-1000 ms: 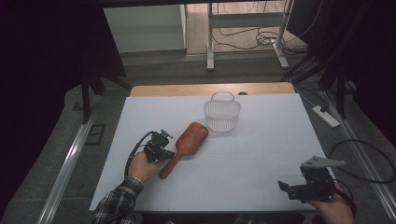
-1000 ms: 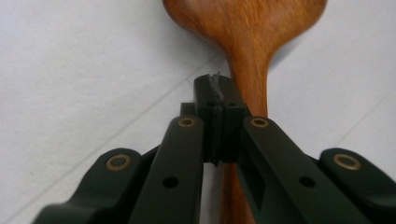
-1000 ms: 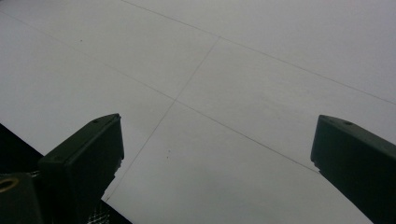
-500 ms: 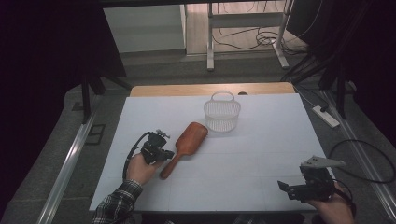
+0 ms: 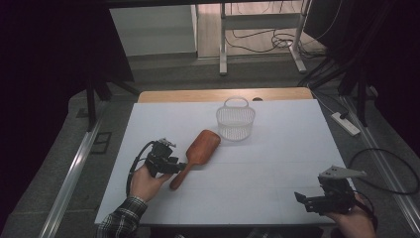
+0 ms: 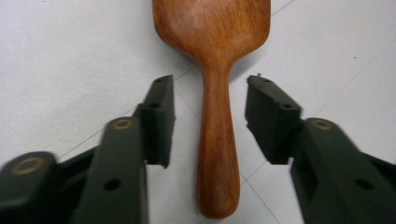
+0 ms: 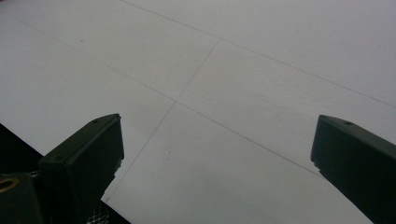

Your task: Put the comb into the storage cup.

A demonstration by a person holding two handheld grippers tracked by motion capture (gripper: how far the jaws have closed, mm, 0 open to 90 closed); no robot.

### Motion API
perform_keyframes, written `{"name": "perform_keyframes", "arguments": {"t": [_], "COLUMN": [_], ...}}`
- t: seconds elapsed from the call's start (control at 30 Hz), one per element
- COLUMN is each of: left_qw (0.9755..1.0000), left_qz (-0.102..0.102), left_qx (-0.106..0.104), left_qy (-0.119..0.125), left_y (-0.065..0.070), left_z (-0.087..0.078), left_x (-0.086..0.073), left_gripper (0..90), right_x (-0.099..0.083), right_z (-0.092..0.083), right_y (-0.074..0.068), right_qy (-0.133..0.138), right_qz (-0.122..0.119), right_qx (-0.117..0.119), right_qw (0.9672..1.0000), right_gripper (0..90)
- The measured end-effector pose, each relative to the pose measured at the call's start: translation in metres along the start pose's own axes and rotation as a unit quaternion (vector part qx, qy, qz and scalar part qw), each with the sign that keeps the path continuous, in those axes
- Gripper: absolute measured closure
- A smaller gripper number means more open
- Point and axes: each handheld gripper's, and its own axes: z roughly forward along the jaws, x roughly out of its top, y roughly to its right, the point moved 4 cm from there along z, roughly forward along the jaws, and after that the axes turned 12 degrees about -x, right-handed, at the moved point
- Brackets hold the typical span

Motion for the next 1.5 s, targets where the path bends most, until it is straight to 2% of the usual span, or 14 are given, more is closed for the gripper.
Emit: {"name": "perform_keyframes", "arguments": {"t": [0.27, 0.4, 0.63, 1.0, 1.13, 1.23, 1.5], "left_qw": [0.9997, 0.9997, 0.9997, 0.9996, 0.9996, 0.9997, 0.9998], "left_qz": [-0.001, 0.000, 0.005, 0.010, 0.014, 0.022, 0.020], "left_qx": [-0.002, 0.000, -0.007, -0.019, -0.014, 0.002, 0.004], "left_qy": [0.024, 0.025, 0.021, 0.018, 0.020, 0.012, 0.001], "left_y": [0.004, 0.005, 0.007, 0.008, 0.009, 0.009, 0.007], "left_z": [-0.005, -0.003, 0.000, 0.007, 0.009, 0.014, 0.022], "left_x": [-0.001, 0.001, 0.005, 0.011, 0.014, 0.015, 0.014], "left_gripper": [34.9, 24.0, 10.8, 0.8, 0.0, 0.0, 0.0], "right_x": [0.000, 0.000, 0.000, 0.000, 0.000, 0.000, 0.000], "right_z": [0.000, 0.000, 0.000, 0.001, 0.001, 0.001, 0.001], "right_y": [0.000, 0.000, 0.000, -0.001, -0.001, -0.001, -0.001], "right_qy": [0.000, 0.000, -0.002, -0.003, -0.004, -0.004, -0.005], "right_qz": [-0.001, -0.001, -0.002, -0.003, -0.003, -0.003, -0.004], "right_qx": [-0.001, 0.000, 0.000, 0.000, -0.001, -0.001, 0.000], "right_qw": [1.0000, 1.0000, 1.0000, 1.0000, 1.0000, 1.0000, 1.0000], "right_gripper": [2.6, 2.6, 2.6, 2.6, 2.6, 2.6, 2.5]}}
